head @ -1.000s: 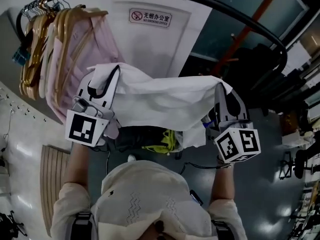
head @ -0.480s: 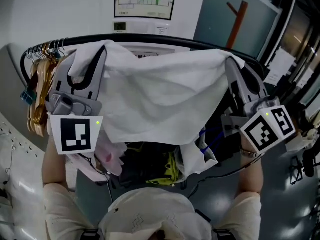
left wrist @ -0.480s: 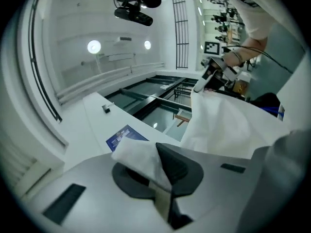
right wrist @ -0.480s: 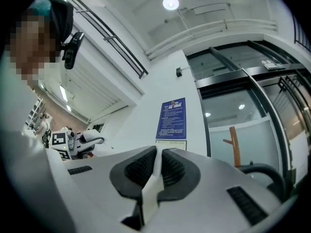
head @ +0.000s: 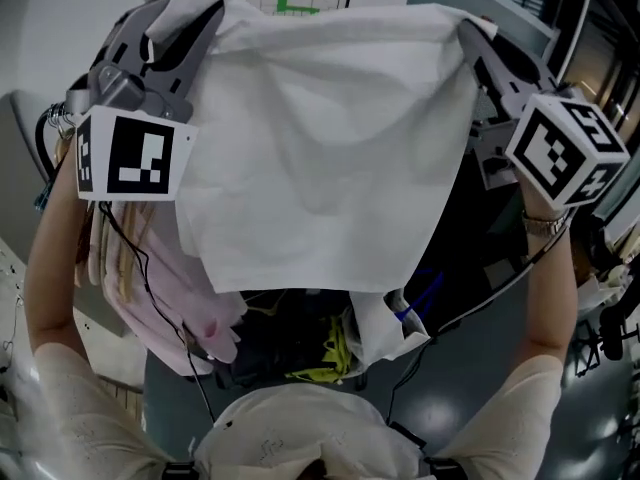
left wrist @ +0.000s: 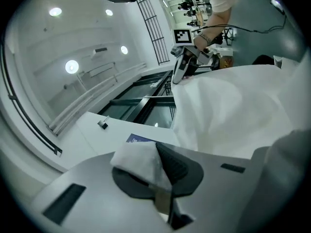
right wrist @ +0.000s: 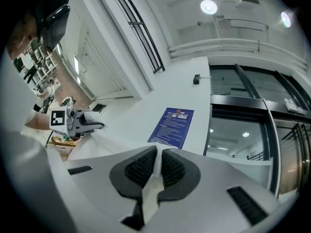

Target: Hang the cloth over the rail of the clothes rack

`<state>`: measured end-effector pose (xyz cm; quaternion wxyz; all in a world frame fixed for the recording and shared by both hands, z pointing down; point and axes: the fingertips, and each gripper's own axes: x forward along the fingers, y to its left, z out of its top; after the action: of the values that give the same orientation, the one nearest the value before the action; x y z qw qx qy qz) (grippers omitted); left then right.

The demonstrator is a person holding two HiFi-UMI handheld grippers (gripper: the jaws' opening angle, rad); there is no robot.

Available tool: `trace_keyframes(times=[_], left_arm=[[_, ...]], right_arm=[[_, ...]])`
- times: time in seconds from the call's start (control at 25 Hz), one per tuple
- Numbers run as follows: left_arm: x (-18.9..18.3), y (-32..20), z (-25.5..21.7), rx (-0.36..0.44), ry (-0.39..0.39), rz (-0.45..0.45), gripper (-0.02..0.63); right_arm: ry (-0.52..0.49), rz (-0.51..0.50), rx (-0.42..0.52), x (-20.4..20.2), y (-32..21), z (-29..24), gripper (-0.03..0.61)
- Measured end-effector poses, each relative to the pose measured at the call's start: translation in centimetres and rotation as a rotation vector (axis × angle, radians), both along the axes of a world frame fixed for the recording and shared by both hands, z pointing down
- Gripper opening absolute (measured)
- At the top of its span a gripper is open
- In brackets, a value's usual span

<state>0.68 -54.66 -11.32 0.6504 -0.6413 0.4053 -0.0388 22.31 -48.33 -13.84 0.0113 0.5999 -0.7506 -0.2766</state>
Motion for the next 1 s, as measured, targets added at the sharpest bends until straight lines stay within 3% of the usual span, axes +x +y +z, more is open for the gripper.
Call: trace_keyframes(times=[0.28,0.48,0.68,1.0], left_arm=[[0.0,-2.9,-7.0,0.083,0.007,-0.072,0.016],[1.2,-7.5,-7.5,0.024,-0.047,-0.126,0.017],[2.0,-13.1,-2.6,-0.075,-0.152,-0.158,0.017],[2.2,-17.1,3.4,-0.217,-0.324,-0.203,0.017]], right_arm=[[0.090,0.026,0.062,-0.4,-2.8,-7.7,0.025],[0.116,0.054,0.040,0.6,-7.0,-8.6,0.025],[0.109,-0.041,-0.122,1.1,-13.2,-3.4,0.025],[0.294,-0.188,-0.435,1.4,-17.2,5.6,0.026]])
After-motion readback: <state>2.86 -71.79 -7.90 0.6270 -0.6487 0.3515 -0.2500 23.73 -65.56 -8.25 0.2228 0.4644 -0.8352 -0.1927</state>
